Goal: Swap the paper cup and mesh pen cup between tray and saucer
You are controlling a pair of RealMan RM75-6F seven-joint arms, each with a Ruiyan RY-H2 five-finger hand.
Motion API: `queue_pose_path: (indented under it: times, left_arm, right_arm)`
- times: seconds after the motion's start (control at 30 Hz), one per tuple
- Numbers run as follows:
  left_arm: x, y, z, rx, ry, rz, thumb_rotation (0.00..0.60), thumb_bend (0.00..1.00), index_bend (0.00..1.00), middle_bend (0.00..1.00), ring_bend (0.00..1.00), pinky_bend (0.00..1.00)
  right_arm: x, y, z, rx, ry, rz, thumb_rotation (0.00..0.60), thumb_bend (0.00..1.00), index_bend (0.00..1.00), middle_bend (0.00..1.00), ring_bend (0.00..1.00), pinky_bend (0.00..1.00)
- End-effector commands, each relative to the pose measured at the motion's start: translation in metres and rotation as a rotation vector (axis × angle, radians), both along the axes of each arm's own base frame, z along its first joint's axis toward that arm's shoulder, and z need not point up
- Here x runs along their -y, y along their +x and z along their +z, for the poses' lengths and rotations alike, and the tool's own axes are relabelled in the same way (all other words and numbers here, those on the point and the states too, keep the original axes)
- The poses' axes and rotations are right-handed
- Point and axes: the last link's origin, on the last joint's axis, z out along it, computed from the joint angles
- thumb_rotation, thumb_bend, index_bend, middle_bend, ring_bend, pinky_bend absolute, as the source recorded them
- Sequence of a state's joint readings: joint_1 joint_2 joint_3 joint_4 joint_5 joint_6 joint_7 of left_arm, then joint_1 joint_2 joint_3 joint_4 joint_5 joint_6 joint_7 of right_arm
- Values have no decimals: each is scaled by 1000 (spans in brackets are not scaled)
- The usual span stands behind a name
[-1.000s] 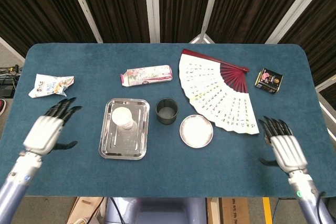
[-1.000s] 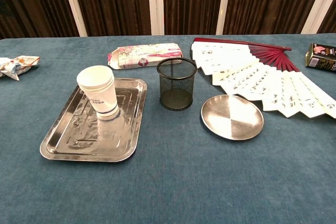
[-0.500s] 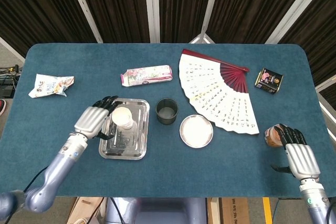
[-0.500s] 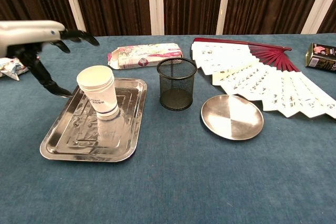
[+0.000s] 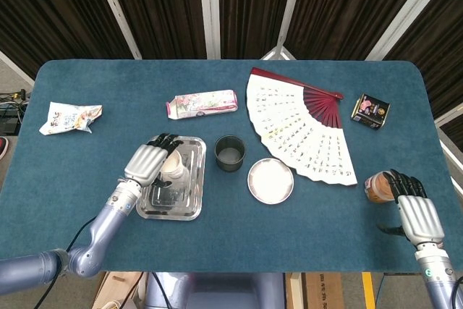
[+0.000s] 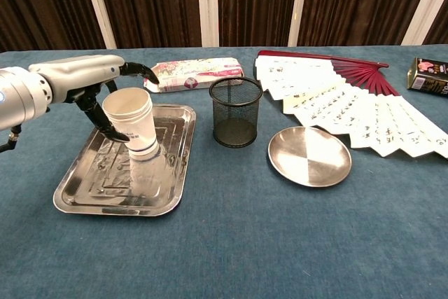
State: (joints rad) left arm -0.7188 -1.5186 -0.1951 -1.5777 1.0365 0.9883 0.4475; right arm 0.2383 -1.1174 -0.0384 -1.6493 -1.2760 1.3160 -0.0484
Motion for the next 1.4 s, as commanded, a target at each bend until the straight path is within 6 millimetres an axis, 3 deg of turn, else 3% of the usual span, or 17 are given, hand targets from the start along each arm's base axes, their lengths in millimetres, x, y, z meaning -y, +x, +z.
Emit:
queue_pose_path:
  times: [0.03, 0.23, 0.4, 0.63, 0.73, 1.0, 1.4]
  left_arm:
    - [0, -2, -1, -6, 7, -5, 600, 293, 320, 272, 289, 432]
    - [-4, -4, 7, -5, 59, -18, 600, 432, 449, 425, 400, 511]
    - [-1, 2, 14, 39, 73, -50, 600, 438, 462, 431, 401, 511]
    - [27, 48, 33, 247, -33, -157, 600, 406, 445, 379, 366, 476]
    - [38, 66, 33, 241, -80, -225, 600, 380, 441, 368, 356, 469]
    - [49, 97, 4, 137, -156, -235, 600, 368, 436, 332, 340, 454]
    - [39, 107, -52, 133, -159, -196, 600, 332, 420, 301, 319, 473]
  right_arm:
    - [0, 0, 0, 4, -5, -2, 600, 0, 0, 0, 0, 0]
    - [0, 2, -1, 20, -9, 4, 600, 0, 0, 0, 0, 0]
    - [1, 2, 2, 34, -39, 14, 600, 0, 0, 0, 0, 0]
    - [1, -1, 6, 47, -68, 1, 600, 0, 0, 0, 0, 0]
    - [2, -2, 8, 49, -72, -4, 600, 0, 0, 0, 0, 0]
    - [2, -3, 12, 68, -92, 3, 600, 0, 0, 0, 0, 0]
    - [4, -8, 16, 106, -92, -7, 600, 0, 0, 0, 0, 0]
